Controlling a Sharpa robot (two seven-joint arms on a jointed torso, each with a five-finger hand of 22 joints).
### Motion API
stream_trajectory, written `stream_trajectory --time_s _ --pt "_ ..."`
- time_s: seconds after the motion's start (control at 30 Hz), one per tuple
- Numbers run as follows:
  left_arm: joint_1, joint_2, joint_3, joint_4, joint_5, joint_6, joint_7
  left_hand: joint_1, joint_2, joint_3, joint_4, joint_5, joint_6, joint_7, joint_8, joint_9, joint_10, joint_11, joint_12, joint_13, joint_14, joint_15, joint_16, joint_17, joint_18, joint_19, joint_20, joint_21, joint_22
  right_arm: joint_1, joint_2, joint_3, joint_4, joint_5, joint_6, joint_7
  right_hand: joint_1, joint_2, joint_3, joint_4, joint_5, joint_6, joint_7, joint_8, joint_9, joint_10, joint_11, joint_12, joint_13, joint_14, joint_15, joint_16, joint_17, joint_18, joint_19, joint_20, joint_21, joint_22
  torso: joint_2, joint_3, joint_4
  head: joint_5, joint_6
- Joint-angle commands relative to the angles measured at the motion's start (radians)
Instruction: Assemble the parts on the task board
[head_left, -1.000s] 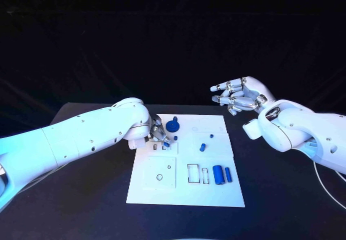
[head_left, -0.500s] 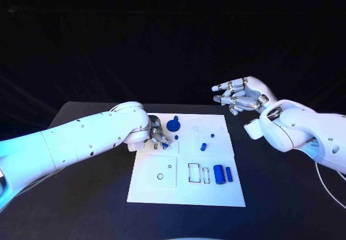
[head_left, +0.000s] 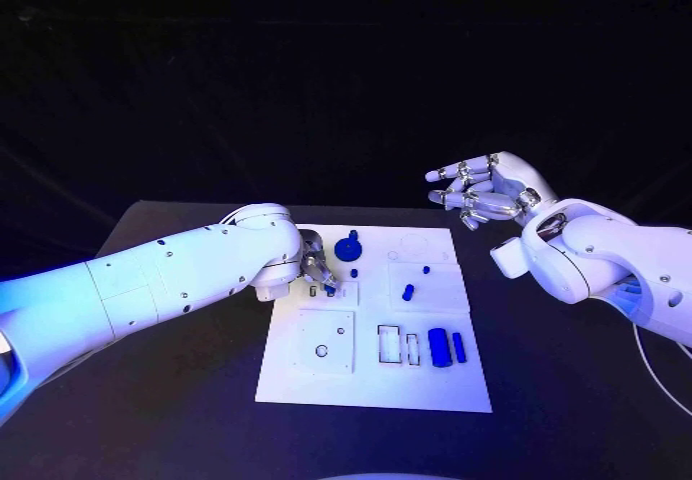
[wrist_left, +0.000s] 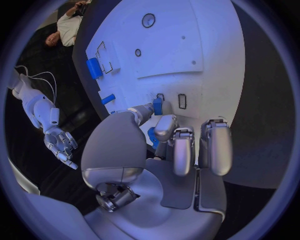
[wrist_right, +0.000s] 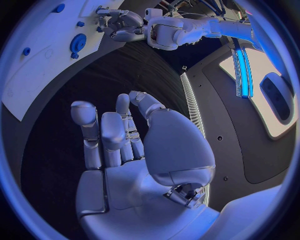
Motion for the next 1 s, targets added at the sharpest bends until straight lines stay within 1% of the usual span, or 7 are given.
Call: stream_trajectory --time_s 0.03,0.07,0.33,0.83,1.0 --pt "-0.003 -0.002 -0.001 0.002 -0.021 0.045 -0.002 0.001 0.009 0.144 -0.137 -0.003 0.000 -0.006 0.006 0.001 0.003 -0.002 -0.001 -0.001 0.105 -0.001 0.002 0.264 -0.010 0.039 0.001 0.006 0.125 -0.001 0.000 0.000 0.001 -0.003 0.016 0.002 -0.011 0.001 0.006 -0.002 -0.004 -0.004 0.003 0.002 0.000 -0.007 0.002 -0.004 -0.001 0.004 0.001 -0.006 -0.001 0.017 -0.009 -0.001 -0.005 -0.001 0.000 -0.0002 0.0000 0.000 -0.001" --pt "-0.003 -0.003 -0.001 0.003 -0.021 0.050 -0.002 0.001 0.009 0.144 -0.137 -0.003 0.000 -0.006 0.006 0.001 0.003 -0.002 -0.001 -0.001 0.105 -0.001 0.002 0.264 -0.010 0.039 0.001 0.006 0.125 -0.001 0.000 0.000 0.001 -0.003 0.016 0.003 -0.011 0.001 0.006 -0.002 -0.004 -0.004 0.003 0.002 0.000 -0.007 0.002 -0.004 -0.001 0.004 0.001 -0.006 -0.001 0.017 -0.009 -0.001 -0.005 -0.001 0.000 -0.0002 -0.0007 0.001 -0.001" --pt "-0.004 -0.003 -0.001 0.006 -0.021 0.074 -0.004 0.001 0.008 0.145 -0.139 -0.003 0.000 -0.006 0.006 0.001 0.004 -0.003 0.001 0.001 0.105 -0.001 0.002 0.264 -0.011 0.040 0.001 0.007 0.126 -0.001 0.000 0.000 0.001 -0.003 0.017 0.003 -0.011 0.001 0.006 -0.002 -0.004 -0.004 0.003 0.002 0.000 -0.007 0.002 -0.004 -0.001 0.004 0.001 -0.006 -0.001 0.017 -0.009 -0.001 -0.005 -0.001 0.000 0.0001 -0.0004 0.001 -0.003" --pt "-0.004 0.001 -0.001 0.001 -0.019 0.076 -0.005 -0.008 0.010 0.148 -0.137 -0.004 0.003 -0.007 0.011 0.005 0.005 -0.003 0.002 0.001 0.105 -0.001 0.002 0.264 -0.011 0.040 0.001 0.008 0.128 -0.001 0.001 0.000 0.001 -0.003 0.017 0.004 -0.011 0.001 0.006 -0.002 -0.004 -0.004 0.003 0.002 0.000 -0.007 0.002 -0.004 -0.001 0.004 0.001 -0.006 -0.001 0.017 -0.009 -0.001 -0.005 -0.001 0.000 0.0003 -0.0005 0.001 -0.005" --pt "-0.004 0.006 -0.001 -0.008 -0.014 0.079 -0.006 -0.022 0.013 0.148 -0.131 -0.005 0.007 -0.009 0.017 0.011 0.007 -0.004 0.003 0.001 0.105 -0.001 0.002 0.264 -0.011 0.041 0.001 0.009 0.129 -0.001 0.001 0.000 0.002 -0.003 0.017 0.004 -0.011 0.001 0.006 -0.002 -0.004 -0.004 0.003 0.002 0.000 -0.007 0.002 -0.004 -0.001 0.004 0.001 -0.006 -0.001 0.017 -0.009 -0.001 -0.005 -0.001 0.000 0.0012 -0.0011 0.002 -0.004"
